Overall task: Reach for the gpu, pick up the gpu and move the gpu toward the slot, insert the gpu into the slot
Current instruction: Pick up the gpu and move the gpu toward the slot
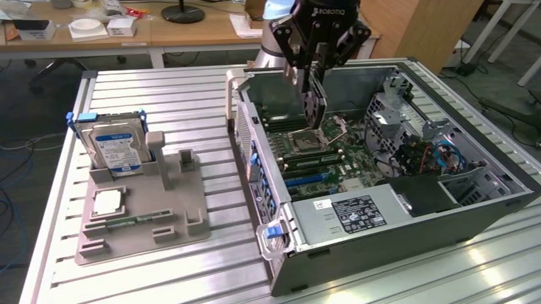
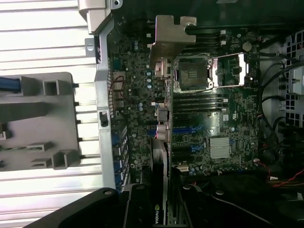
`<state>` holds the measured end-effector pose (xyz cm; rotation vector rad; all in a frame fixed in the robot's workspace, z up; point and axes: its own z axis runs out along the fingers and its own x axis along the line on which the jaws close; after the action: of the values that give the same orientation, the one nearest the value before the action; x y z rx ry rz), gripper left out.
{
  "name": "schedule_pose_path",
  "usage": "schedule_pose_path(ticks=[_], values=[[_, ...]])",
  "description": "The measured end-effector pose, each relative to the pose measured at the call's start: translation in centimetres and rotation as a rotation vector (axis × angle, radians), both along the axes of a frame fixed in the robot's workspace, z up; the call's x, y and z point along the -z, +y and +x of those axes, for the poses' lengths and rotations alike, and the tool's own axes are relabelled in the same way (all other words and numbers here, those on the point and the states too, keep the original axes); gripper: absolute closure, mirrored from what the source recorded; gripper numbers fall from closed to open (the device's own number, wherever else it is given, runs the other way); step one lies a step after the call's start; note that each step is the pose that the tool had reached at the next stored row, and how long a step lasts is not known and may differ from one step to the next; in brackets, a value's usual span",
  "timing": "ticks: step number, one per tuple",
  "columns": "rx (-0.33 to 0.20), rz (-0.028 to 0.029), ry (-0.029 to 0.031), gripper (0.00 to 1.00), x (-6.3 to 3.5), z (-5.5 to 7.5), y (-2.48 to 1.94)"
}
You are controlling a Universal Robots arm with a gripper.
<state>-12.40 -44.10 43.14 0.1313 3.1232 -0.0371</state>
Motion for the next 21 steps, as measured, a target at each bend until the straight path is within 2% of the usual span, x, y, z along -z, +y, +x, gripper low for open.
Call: schedule_pose_path(ticks=[21], values=[[-0.007, -0.0001, 0.0001, 0.74, 0.00, 2.3, 0.01]])
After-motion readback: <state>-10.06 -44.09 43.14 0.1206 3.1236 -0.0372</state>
